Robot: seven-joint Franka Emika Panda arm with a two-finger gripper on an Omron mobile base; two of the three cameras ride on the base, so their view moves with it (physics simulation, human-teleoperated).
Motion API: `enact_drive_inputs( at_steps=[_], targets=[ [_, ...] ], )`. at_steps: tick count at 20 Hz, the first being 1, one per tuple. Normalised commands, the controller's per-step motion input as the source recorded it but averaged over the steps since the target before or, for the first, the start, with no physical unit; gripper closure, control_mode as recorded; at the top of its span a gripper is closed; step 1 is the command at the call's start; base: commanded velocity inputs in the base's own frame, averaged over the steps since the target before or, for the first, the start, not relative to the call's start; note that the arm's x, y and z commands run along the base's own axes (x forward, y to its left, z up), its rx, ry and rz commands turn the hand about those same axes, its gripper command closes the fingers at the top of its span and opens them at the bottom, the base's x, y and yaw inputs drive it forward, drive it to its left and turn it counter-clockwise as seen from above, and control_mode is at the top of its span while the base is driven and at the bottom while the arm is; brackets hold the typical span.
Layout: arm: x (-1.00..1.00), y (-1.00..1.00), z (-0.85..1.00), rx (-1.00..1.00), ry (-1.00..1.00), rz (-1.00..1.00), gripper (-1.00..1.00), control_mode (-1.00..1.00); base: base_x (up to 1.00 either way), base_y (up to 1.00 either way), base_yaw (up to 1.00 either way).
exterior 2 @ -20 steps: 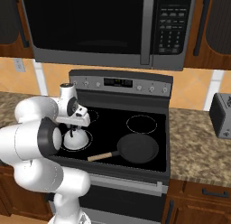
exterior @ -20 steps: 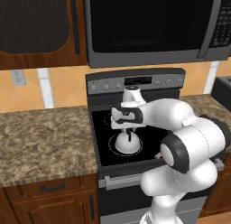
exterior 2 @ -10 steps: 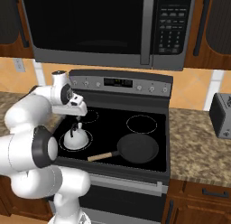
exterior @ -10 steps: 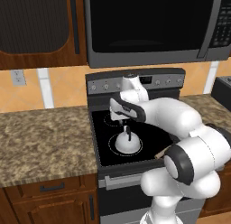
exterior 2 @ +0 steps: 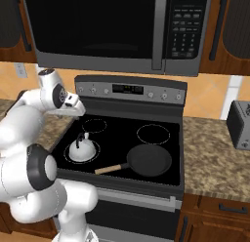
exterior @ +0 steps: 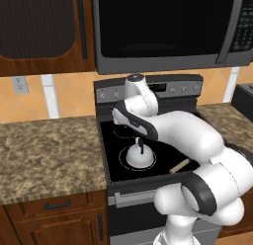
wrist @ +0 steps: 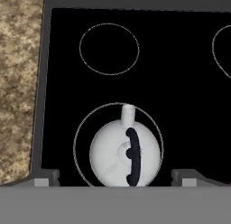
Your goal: Pick the kettle from the counter and place it on a stove burner. Then turn the burner on.
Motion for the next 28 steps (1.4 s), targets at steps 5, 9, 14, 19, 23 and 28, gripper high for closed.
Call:
enact_drive_inputs(
  at_steps=[5, 9, 14, 19, 23, 28],
  targets=[
    [0.0, 0.16, 0.04, 0.0, -0.18, 0.0, -1.0, -1.0, 0.0, 0.0, 0.0],
    [0.24, 0.06, 0.1, 0.0, -0.1, 0.0, -1.0, -1.0, 0.0, 0.0, 0.0],
    [0.61, 0.0, 0.28, 0.0, -0.03, 0.0, -1.0, -1.0, 0.0, 0.0, 0.0],
    [0.92, 0.0, 0.22, 0.01, 0.0, -0.01, -1.0, -1.0, 0.0, 0.0, 0.0],
    [0.48, 0.05, 0.02, 0.02, -0.04, 0.0, -1.0, -1.0, 0.0, 0.0, 0.0],
    [0.59, 0.33, 0.0, 0.0, -0.07, 0.0, -1.0, -1.0, 0.0, 0.0, 0.0]
  ],
)
